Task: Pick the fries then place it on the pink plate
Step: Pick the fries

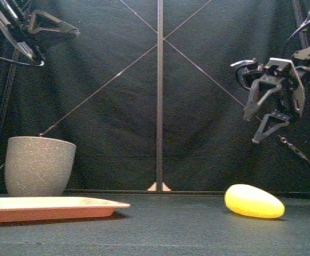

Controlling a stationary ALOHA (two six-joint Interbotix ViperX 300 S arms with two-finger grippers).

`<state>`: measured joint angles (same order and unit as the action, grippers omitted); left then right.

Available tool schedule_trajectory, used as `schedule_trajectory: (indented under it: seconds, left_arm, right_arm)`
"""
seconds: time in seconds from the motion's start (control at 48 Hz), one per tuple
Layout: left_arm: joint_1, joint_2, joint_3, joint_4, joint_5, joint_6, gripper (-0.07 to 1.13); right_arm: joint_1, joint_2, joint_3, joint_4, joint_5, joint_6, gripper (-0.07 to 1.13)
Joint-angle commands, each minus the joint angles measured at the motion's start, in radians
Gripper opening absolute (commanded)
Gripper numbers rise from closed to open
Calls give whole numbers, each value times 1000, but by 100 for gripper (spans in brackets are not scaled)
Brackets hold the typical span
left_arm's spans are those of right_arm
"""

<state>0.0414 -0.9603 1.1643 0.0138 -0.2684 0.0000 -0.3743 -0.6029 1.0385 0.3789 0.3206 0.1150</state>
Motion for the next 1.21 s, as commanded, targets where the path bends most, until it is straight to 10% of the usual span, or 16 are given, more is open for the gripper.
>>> schedule_trajectory:
  seconds: [0.021,0.458,0.938,1.208]
  left_arm:
    - [3,5,-15,-9,-5,0,4]
    - [15,5,-3,-12,-5,2,4]
    - [52,5,6,-14,-5,2,4]
    - [69,6,18,-14,-5,3,4]
  right_arm:
    - [-58,29,-49,-31,137,3,106]
    - [-100,170,-153,-190,322,175,106]
    - [78,364,-218,-500,313,647,106]
    - [106,433,-245,-523,261,721,106]
